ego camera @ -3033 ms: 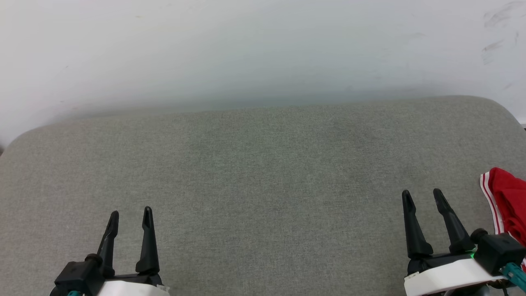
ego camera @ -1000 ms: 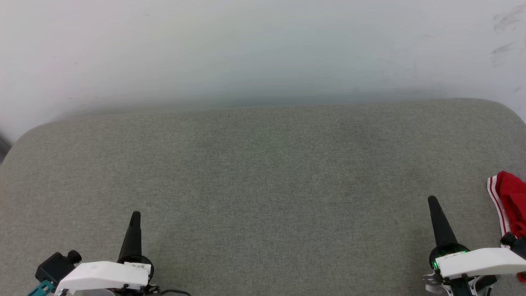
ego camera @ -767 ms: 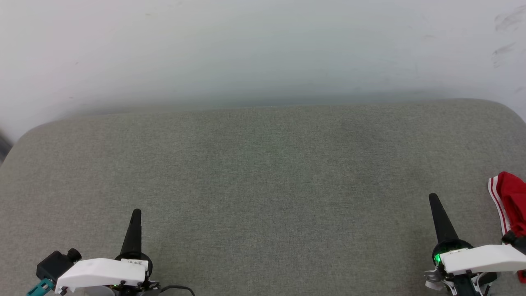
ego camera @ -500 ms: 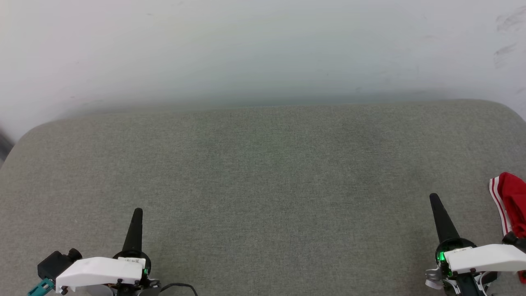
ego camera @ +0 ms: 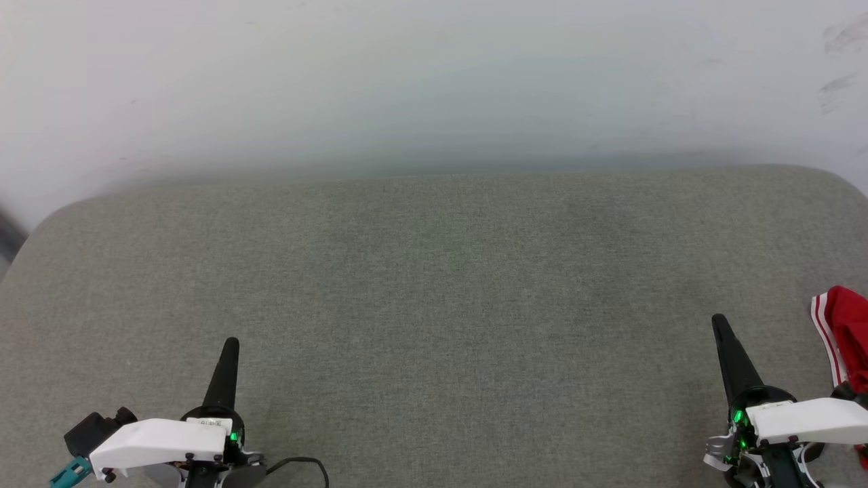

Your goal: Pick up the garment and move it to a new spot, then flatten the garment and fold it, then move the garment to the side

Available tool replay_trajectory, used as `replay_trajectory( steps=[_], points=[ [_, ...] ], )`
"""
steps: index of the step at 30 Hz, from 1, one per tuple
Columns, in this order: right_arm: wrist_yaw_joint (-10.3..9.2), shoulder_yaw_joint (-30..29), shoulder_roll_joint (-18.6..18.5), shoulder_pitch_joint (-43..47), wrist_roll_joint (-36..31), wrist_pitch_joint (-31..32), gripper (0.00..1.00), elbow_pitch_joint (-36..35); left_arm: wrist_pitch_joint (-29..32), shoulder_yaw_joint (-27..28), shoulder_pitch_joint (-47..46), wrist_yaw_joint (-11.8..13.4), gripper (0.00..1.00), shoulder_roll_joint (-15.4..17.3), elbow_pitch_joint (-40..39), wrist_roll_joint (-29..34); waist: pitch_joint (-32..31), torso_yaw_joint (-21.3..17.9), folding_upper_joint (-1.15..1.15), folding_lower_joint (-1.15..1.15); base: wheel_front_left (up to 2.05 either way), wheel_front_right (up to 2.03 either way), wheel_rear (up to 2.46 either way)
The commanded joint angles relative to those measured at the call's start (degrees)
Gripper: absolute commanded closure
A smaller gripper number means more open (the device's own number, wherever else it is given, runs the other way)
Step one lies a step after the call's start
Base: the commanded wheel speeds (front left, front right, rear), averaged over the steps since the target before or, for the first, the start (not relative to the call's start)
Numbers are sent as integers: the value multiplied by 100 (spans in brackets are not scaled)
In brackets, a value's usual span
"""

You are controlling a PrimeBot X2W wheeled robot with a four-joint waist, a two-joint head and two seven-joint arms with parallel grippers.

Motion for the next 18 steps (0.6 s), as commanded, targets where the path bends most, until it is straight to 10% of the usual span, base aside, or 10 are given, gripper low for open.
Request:
replay_trajectory(
  steps=[1, 18],
  points=[
    [-2, -25, -26, -124, 161, 34, 100, 6, 37, 20, -148, -35, 100, 10, 3, -143, 0, 5, 0, 0, 0, 0, 0],
    [-1, -119, -6, -200, 846, 215, 100, 105, 233, 49, -252, -54, 100, 11, 110, -830, 0, 44, 0, 0, 0, 0, 0]
  ],
)
